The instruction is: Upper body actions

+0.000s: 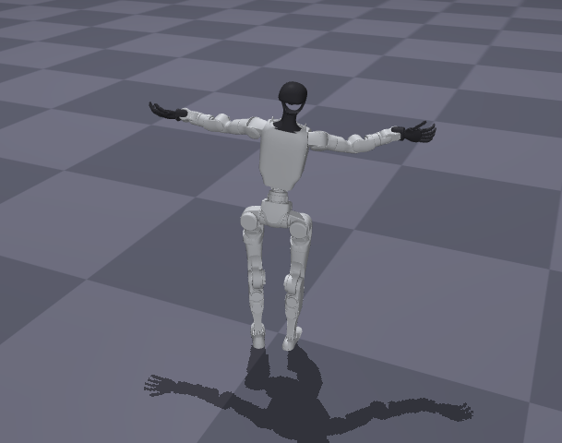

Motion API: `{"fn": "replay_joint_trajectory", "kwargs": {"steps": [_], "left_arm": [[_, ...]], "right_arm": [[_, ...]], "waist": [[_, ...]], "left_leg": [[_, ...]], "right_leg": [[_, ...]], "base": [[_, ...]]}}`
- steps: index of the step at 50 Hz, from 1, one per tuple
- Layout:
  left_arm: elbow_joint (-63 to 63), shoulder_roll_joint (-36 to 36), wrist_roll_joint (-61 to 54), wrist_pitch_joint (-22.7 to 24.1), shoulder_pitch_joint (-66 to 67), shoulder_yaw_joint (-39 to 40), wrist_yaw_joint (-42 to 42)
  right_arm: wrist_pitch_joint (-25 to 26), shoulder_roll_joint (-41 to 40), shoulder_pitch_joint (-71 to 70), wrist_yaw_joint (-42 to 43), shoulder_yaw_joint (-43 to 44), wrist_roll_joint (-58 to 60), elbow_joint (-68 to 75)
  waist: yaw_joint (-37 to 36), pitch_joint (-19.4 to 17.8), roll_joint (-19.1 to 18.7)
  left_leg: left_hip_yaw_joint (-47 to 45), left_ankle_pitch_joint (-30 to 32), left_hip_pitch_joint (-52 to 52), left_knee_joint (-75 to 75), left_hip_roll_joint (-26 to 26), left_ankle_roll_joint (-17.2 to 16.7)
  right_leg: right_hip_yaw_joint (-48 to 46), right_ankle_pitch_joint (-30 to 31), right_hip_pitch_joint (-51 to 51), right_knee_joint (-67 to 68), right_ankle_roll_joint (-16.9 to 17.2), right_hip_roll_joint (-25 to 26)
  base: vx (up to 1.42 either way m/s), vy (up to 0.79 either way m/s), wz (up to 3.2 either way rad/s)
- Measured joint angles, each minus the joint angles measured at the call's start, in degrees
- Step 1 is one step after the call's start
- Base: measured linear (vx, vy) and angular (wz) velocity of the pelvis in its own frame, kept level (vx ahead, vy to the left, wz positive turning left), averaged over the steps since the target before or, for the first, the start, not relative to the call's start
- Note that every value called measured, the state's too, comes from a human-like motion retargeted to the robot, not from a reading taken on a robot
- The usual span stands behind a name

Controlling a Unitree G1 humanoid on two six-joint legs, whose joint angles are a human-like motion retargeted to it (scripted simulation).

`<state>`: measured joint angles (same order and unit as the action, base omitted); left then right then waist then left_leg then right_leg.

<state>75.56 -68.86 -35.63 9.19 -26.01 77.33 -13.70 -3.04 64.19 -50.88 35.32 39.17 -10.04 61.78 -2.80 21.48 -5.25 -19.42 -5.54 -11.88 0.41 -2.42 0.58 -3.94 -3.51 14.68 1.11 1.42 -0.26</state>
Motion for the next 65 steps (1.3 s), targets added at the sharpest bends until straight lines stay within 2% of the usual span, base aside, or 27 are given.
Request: {"fn": "replay_joint_trajectory", "kwargs": {"steps": [2, 3, 5, 8, 11, 14, 16, 19, 20, 22, 25, 27, 30, 33, 37, 40, 42, 43, 45, 48, 50, 53, 55, 58, 61, 65], "left_arm": [[-2.15, 0.36, 0.92, 9.29, -4.29, -5.98, -6.26], [-4.12, 0.48, 3.1, 9.95, -7.11, -10.18, -7.6], [-10.66, 0.77, 7.66, 7.0, -12.73, -20.18, -6.22], [-23.59, 2.88, 20.05, 1.14, -22.84, -36.25, 0.78], [-34.59, 4.7, 39.62, -2.71, -31.15, -51.19, 3.97], [-42.85, 5.54, 64.95, -5.92, -37.33, -64.17, 1.86], [-46.99, 4.74, 82.91, -7.74, -40.86, -71.23, -3.96], [-49.17, 5.19, 105.84, -10.32, -45.34, -80.08, -23.29], [-48.82, 5.69, 111.64, -10.26, -46.54, -82.46, -29.65], [-47.91, 5.38, 115.07, -7.02, -47.38, -85.01, -32.39], [-44.32, 6.03, 113.15, -4.51, -46.41, -83.43, -30.64], [-41.93, 5.54, 110.62, -5.73, -44.11, -78.28, -30.57], [-37.45, 2.38, 104.96, -9.0, -38.38, -67.89, -29.63], [-31.23, -3.15, 94.05, -9.75, -27.98, -53.81, -25.41], [-19.08, -8.26, 73.78, -8.99, -6.95, -27.0, -16.98], [-11.29, -4.55, 60.66, -8.73, 11.76, -4.79, -4.56], [-8.13, 1.54, 53.19, -7.07, 20.69, 6.67, 2.91], [-6.74, 4.63, 49.44, -5.72, 23.3, 10.42, 4.86], [-4.17, 10.73, 40.77, -0.21, 26.37, 14.04, 6.08], [-3.05, 19.25, 27.59, 12.77, 28.26, 12.42, 3.92], [-3.39, 25.21, 23.48, 19.39, 28.75, 10.37, -1.63], [-3.51, 33.2, 25.95, 21.61, 31.21, 4.66, -8.2], [-3.54, 39.42, 29.38, 19.67, 32.71, -0.99, -6.45], [-2.98, 46.39, 34.33, 15.27, 34.83, -10.16, 2.6], [-0.99, 50.68, 43.27, 6.05, 36.11, -20.51, 11.69], [2.69, 53.8, 57.34, -7.43, 36.48, -35.81, 23.05]], "right_arm": [[0.07, -1.41, -2.91, 1.06, -4.85, 1.81, -3.01], [0.75, -1.95, -4.65, 0.71, -8.15, 3.22, -5.12], [2.2, -2.71, -8.09, 0.31, -15.83, 7.16, -10.22], [4.99, -2.36, -12.29, 1.09, -28.66, 17.71, -20.13], [8.28, -0.54, -17.03, 1.8, -41.82, 30.09, -30.68], [11.72, 1.46, -23.62, 3.83, -55.29, 43.73, -40.79], [13.36, 2.08, -28.65, 7.22, -63.88, 52.26, -46.35], [11.32, 0.78, -36.94, 12.45, -77.23, 58.76, -50.02], [9.44, -0.14, -39.43, 13.44, -81.09, 59.4, -50.13], [7.4, -0.85, -42.53, 12.2, -85.84, 62.03, -49.69], [10.45, 0.07, -44.56, 12.88, -87.0, 66.06, -47.24], [12.34, 1.76, -42.65, 14.48, -83.28, 65.1, -43.67], [11.17, 3.82, -36.68, 13.93, -73.34, 57.86, -35.71], [10.66, 5.14, -27.58, 10.46, -58.52, 48.09, -27.5], [8.38, 6.98, -13.96, 1.02, -36.07, 36.8, -16.68], [6.07, 8.02, -1.79, -4.95, -19.83, 31.52, -9.1], [4.96, 6.95, 7.36, -8.09, -9.33, 29.29, -5.07], [4.09, 6.04, 12.5, -9.48, -4.5, 28.02, -3.21], [2.26, 2.65, 22.52, -10.47, 3.72, 25.54, -0.05], [-1.82, -5.54, 34.38, -7.73, 9.01, 23.82, 3.69], [-4.41, -11.57, 40.57, -4.99, 8.52, 25.72, 5.18], [-4.22, -19.38, 44.85, -1.79, 3.67, 34.2, 5.28], [-2.02, -24.59, 46.32, -0.58, -1.39, 42.08, 5.8], [2.54, -30.57, 47.2, -1.73, -9.76, 50.95, 7.67], [5.5, -36.68, 48.23, -5.81, -18.42, 58.2, 10.39], [6.51, -45.17, 49.73, -12.14, -26.64, 65.14, 16.2]], "waist": [[0.5, 0.05, -0.01], [0.79, 0.07, -0.04], [1.32, 0.21, 0.02], [1.23, 0.89, 0.41], [1.02, 1.81, 0.82], [1.2, 2.73, 1.0], [1.38, 3.27, 1.17], [1.69, 4.45, 1.34], [1.86, 4.73, 1.35], [1.94, 4.79, 1.42], [1.75, 4.41, 1.35], [1.71, 4.25, 1.34], [2.22, 4.45, 1.1], [3.12, 4.16, 0.99], [3.38, 1.48, 1.07], [2.96, -0.21, 0.46], [3.02, -1.55, 0.03], [3.14, -2.16, 0.01], [3.37, -3.42, 0.4], [3.65, -5.2, 2.03], [4.08, -6.63, 3.06], [4.87, -9.34, 3.27], [5.22, -12.05, 3.12], [5.47, -15.36, 2.72], [6.02, -17.65, 2.8], [6.19, -19.35, 3.31]], "left_leg": [[0.28, 0.06, 0.3, 0.06, 0.01, 0.03], [0.47, 0.09, 0.52, 0.09, 0.0, 0.05], [0.84, 0.15, 0.99, 0.13, -0.04, 0.07], [1.02, 0.18, 1.51, 0.06, 0.0, 0.13], [1.06, 0.21, 1.74, -0.04, 0.1, 0.14], [1.11, 0.21, 1.95, -0.11, 0.19, 0.14], [1.05, 0.2, 2.22, -0.14, 0.28, 0.13], [0.98, 0.17, 2.41, -0.18, 0.34, 0.09], [0.95, 0.15, 2.48, -0.18, 0.35, 0.07], [0.8, 0.09, 2.8, -0.22, 0.33, 0.05], [0.62, 0.02, 2.98, -0.23, 0.4, 0.06], [0.62, 0.05, 2.62, -0.22, 0.47, 0.01], [0.74, 0.15, 1.3, -0.06, 0.67, -0.17], [0.64, 0.2, -0.09, 0.23, 0.86, -0.33], [0.13, 0.15, -0.68, 0.2, 0.78, -0.35], [-0.31, 0.08, -0.77, 0.15, 0.74, -0.35], [-0.45, 0.08, -0.6, 0.11, 0.68, -0.26], [-0.38, 0.12, -0.43, 0.1, 0.61, -0.22], [-0.12, 0.24, 0.08, 0.11, 0.45, -0.14], [0.59, 0.51, 1.3, 0.13, 0.17, -0.02], [0.82, 0.66, 2.68, 0.11, 0.03, 0.08], [0.8, 0.77, 5.04, 0.04, -0.02, 0.23], [0.48, 0.82, 6.87, -0.02, 0.03, 0.36], [-0.19, 0.91, 8.77, -0.09, 0.28, 0.43], [-0.32, 1.07, 9.8, -0.1, 0.38, 0.48], [0.04, 1.28, 10.21, -0.05, 0.41, 0.56]], "right_leg": [[-0.33, -0.19, -0.53, 0.02, -0.05, 0.0], [-0.55, -0.29, -0.86, 0.05, -0.06, -0.01], [-0.97, -0.46, -1.53, 0.09, -0.07, -0.06], [-1.34, -0.57, -2.13, 0.08, -0.09, 0.02], [-1.48, -0.6, -2.35, 0.06, -0.08, 0.13], [-1.54, -0.65, -2.54, 0.08, -0.09, 0.23], [-1.51, -0.68, -2.81, 0.06, -0.12, 0.33], [-1.46, -0.74, -2.99, 0.04, -0.16, 0.4], [-1.39, -0.76, -3.03, 0.05, -0.17, 0.41], [-1.2, -0.78, -3.32, 0.01, -0.25, 0.47], [-0.96, -0.77, -3.39, 0.04, -0.3, 0.61], [-0.99, -0.79, -3.05, 0.06, -0.26, 0.59], [-1.09, -0.83, -1.96, 0.05, -0.22, 0.53], [-0.84, -0.73, -0.7, 0.11, -0.21, 0.5], [-0.23, -0.49, 0.26, 0.16, -0.31, 0.54], [0.24, -0.33, 0.68, 0.23, -0.32, 0.57], [0.4, -0.27, 0.54, 0.19, -0.35, 0.63], [0.31, -0.26, 0.29, 0.13, -0.37, 0.61], [-0.06, -0.32, -0.47, 0.03, -0.4, 0.48], [-0.91, -0.47, -2.19, -0.11, -0.42, 0.21], [-1.37, -0.48, -3.79, -0.2, -0.44, 0.1], [-1.55, -0.36, -6.13, -0.21, -0.45, 0.15], [-1.35, -0.16, -7.75, -0.17, -0.51, 0.34], [-0.85, 0.17, -9.43, -0.24, -0.57, 0.71], [-0.97, 0.36, -10.55, -0.37, -0.59, 0.8], [-1.82, 0.31, -11.3, -0.42, -0.52, 0.67]], "base": [[0.01, -0.02, 0.1], [0.04, -0.03, 0.2], [0.06, -0.02, 0.18], [0.07, -0.01, 0.08], [0.09, 0.0, 0.02], [0.1, 0.0, 0.0], [0.13, -0.03, -0.03], [0.11, -0.05, -0.03], [0.0, 0.0, 0.0], [0.0, 0.0, 0.0], [0.0, 0.0, 0.0], [0.0, 0.0, 0.0], [-0.07, -0.04, 0.06], [-0.1, -0.04, -0.04], [-0.16, 0.0, -0.14], [-0.09, 0.05, -0.15], [-0.06, 0.03, -0.07], [0.0, 0.0, 0.0], [0.02, -0.03, 0.11], [0.09, -0.15, 0.29], [0.12, -0.17, 0.17], [0.06, -0.05, 0.0], [-0.03, 0.01, -0.11], [-0.09, 0.03, -0.22], [-0.09, 0.0, -0.04], [-0.09, -0.03, 0.14]]}}
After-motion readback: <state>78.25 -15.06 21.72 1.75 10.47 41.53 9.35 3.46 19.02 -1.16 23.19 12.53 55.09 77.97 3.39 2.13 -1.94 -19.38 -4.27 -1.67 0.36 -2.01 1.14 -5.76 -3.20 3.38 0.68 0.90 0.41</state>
